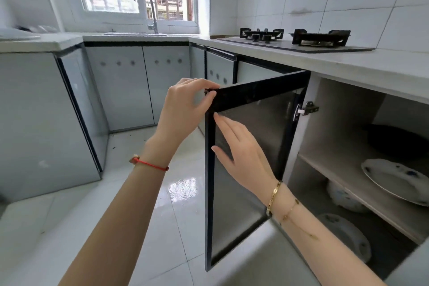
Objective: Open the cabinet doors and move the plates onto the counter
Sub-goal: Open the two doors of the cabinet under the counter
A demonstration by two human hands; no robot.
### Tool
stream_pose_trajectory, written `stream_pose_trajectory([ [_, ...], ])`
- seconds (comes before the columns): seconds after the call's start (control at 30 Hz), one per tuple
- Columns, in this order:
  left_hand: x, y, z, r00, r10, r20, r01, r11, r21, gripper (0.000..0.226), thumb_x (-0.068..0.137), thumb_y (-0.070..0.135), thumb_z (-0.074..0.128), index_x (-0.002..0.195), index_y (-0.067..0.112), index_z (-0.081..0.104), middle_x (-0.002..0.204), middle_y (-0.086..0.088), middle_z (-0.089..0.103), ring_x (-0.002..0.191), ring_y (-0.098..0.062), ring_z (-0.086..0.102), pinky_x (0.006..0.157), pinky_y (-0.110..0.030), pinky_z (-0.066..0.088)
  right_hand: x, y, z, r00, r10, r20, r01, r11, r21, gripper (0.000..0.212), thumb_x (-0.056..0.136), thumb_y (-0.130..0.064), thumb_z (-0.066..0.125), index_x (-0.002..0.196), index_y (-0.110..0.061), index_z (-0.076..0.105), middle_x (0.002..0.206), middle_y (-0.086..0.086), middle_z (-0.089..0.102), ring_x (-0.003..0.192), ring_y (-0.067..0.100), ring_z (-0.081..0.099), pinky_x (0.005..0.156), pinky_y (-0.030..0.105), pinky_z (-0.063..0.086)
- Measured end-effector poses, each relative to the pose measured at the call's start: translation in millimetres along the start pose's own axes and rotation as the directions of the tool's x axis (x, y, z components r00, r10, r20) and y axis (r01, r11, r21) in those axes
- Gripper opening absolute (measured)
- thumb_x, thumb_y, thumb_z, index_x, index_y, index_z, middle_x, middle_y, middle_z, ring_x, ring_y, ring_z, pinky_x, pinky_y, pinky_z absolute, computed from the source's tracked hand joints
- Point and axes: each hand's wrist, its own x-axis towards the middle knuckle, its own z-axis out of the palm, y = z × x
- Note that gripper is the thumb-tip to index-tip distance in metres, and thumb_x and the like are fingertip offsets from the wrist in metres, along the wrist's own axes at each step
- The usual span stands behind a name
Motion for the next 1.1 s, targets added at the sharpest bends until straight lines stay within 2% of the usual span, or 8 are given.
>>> stream_pose_trajectory([
  [0.17,16,-33,-4,0.994,-0.070,0.088,0.064,0.996,0.068,0.026,0.091,0.018,0.062,0.116,0.023,0.068,0.110,0.002,0.070,0.111,-0.012,0.057,0.093,-0.016,0.039,32,2,28,0.999,-0.020,0.042,0.022,0.999,-0.037,0.068,0.093,-0.032,0.056,0.150,-0.014,0.024,0.151,0.000,0.037,0.138,0.014,0.034,0.114,0.035,0.034],
  [0.3,28,-55,2,0.982,-0.143,0.126,0.130,0.986,0.108,0.031,0.091,0.015,0.061,0.120,0.026,0.065,0.114,-0.001,0.068,0.112,-0.017,0.057,0.093,-0.021,0.042,52,4,47,0.997,0.008,0.071,-0.004,0.999,-0.046,0.072,0.092,-0.032,0.056,0.151,-0.015,0.019,0.153,0.001,0.032,0.141,0.016,0.030,0.115,0.032,0.030],
  [0.4,34,-65,6,0.972,-0.192,0.139,0.177,0.978,0.112,0.033,0.092,0.013,0.059,0.121,0.027,0.062,0.117,-0.002,0.066,0.114,-0.018,0.057,0.096,-0.030,0.047,63,6,55,0.995,0.015,0.099,-0.009,0.998,-0.064,0.072,0.093,-0.032,0.055,0.151,-0.015,0.017,0.155,0.001,0.029,0.143,0.016,0.026,0.116,0.033,0.028],
  [0.6,37,-75,14,0.967,-0.221,0.129,0.209,0.973,0.102,0.033,0.093,0.013,0.058,0.123,0.027,0.060,0.119,-0.004,0.065,0.115,-0.020,0.058,0.097,-0.036,0.050,74,11,60,0.989,0.022,0.145,-0.011,0.997,-0.078,0.072,0.094,-0.032,0.054,0.152,-0.015,0.014,0.156,-0.001,0.027,0.143,0.016,0.024,0.117,0.036,0.029],
  [0.77,35,-73,14,0.974,-0.195,0.118,0.185,0.979,0.091,0.033,0.093,0.013,0.058,0.124,0.023,0.060,0.118,-0.003,0.066,0.113,-0.019,0.058,0.098,-0.035,0.050,69,9,54,0.989,0.036,0.144,-0.028,0.998,-0.056,0.071,0.093,-0.031,0.055,0.151,-0.016,0.018,0.155,-0.001,0.029,0.142,0.017,0.025,0.118,0.037,0.027],
  [0.87,30,-65,14,0.987,-0.153,0.050,0.147,0.984,0.104,0.033,0.091,0.008,0.060,0.121,0.020,0.063,0.116,-0.001,0.068,0.115,-0.019,0.057,0.100,-0.031,0.046,57,12,43,0.994,0.049,0.098,-0.043,0.997,-0.062,0.065,0.092,-0.029,0.057,0.148,-0.014,0.029,0.149,0.001,0.038,0.137,0.017,0.033,0.115,0.036,0.031],
  [0.97,22,-52,15,0.993,-0.099,-0.058,0.106,0.986,0.131,0.032,0.088,0.006,0.061,0.118,0.018,0.064,0.117,0.001,0.067,0.118,-0.018,0.055,0.105,-0.038,0.043,40,20,26,0.995,0.088,0.050,-0.082,0.991,-0.102,0.055,0.092,-0.029,0.057,0.141,-0.010,0.041,0.140,0.005,0.049,0.132,0.019,0.041,0.110,0.036,0.038],
  [1.1,7,-29,27,0.998,-0.014,-0.067,0.021,0.994,0.105,0.031,0.090,0.012,0.061,0.120,0.019,0.063,0.119,0.003,0.066,0.118,-0.016,0.055,0.108,-0.036,0.038,10,37,-7,0.991,0.136,0.000,-0.134,0.979,-0.153,0.052,0.092,-0.027,0.059,0.139,-0.010,0.045,0.135,0.005,0.054,0.128,0.018,0.046,0.109,0.033,0.038],
])
